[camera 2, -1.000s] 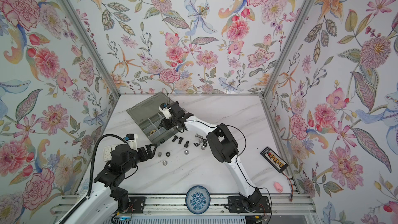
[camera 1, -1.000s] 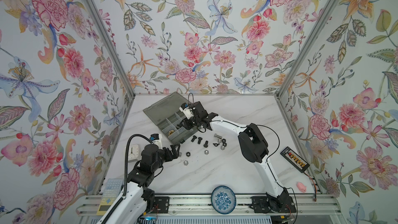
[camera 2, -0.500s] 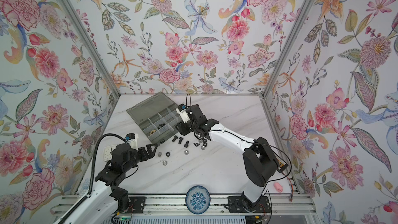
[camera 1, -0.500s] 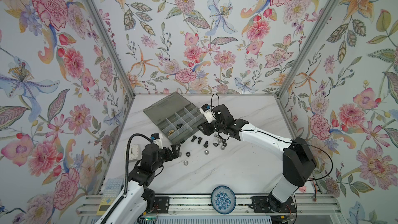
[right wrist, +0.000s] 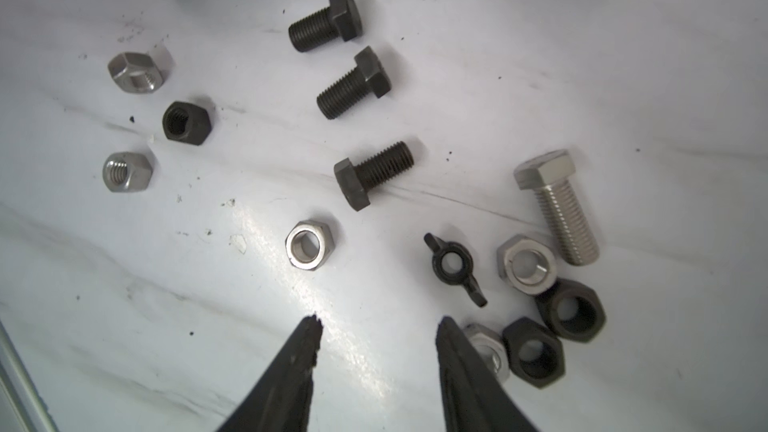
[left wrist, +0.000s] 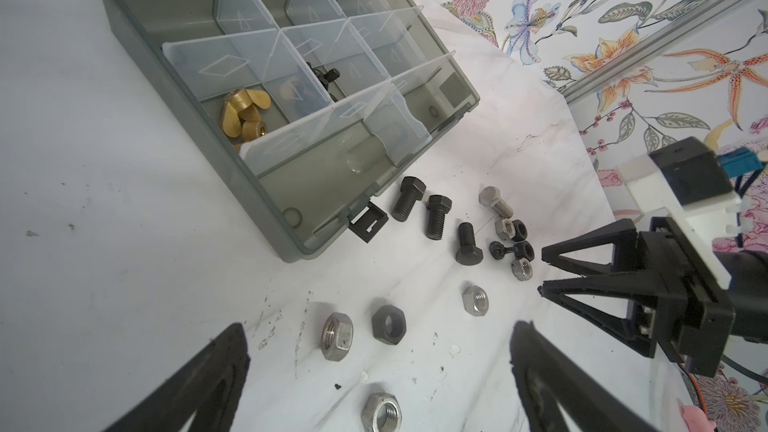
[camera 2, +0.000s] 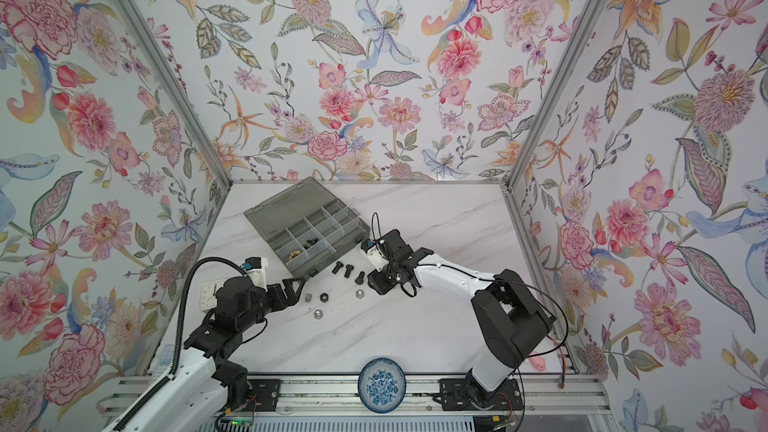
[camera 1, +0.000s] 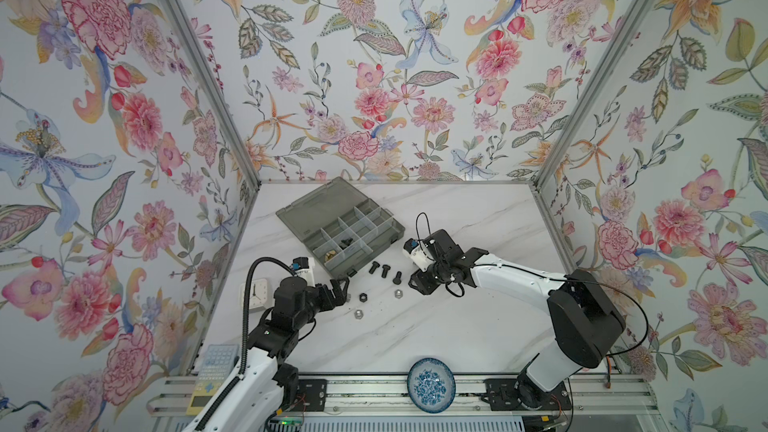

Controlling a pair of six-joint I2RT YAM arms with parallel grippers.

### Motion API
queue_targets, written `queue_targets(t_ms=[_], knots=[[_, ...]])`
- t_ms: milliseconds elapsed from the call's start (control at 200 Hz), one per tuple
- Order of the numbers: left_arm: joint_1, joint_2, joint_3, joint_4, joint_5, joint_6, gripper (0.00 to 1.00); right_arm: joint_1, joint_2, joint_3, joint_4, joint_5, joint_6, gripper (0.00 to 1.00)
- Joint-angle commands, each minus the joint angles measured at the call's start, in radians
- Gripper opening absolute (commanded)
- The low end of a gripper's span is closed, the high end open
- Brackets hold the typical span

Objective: Sort the screws and nuts into containers
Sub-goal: 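Withdraw the right gripper from the box toward the loose nuts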

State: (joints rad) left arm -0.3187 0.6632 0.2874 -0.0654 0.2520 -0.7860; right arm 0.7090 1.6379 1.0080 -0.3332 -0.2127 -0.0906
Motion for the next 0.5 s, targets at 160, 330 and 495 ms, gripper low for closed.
queue_targets(t_ms=[160, 330, 495], knots=[[0.013, -0.004, 0.001, 0.007, 0.003, -0.008, 0.99, -0.015, 0.019, 0.027, -0.016, -0.057, -0.271, 0.47], [0.012, -0.005, 0.001, -0.002, -0.005, -0.003, 0.99, -0.038, 0.102, 0.084, -0.014, -0.071, -0.314, 0.44], [0.013, -0.004, 0.001, 0.001, -0.008, -0.001, 0.99, -0.053, 0.165, 0.135, -0.015, -0.057, -0.343, 0.42]])
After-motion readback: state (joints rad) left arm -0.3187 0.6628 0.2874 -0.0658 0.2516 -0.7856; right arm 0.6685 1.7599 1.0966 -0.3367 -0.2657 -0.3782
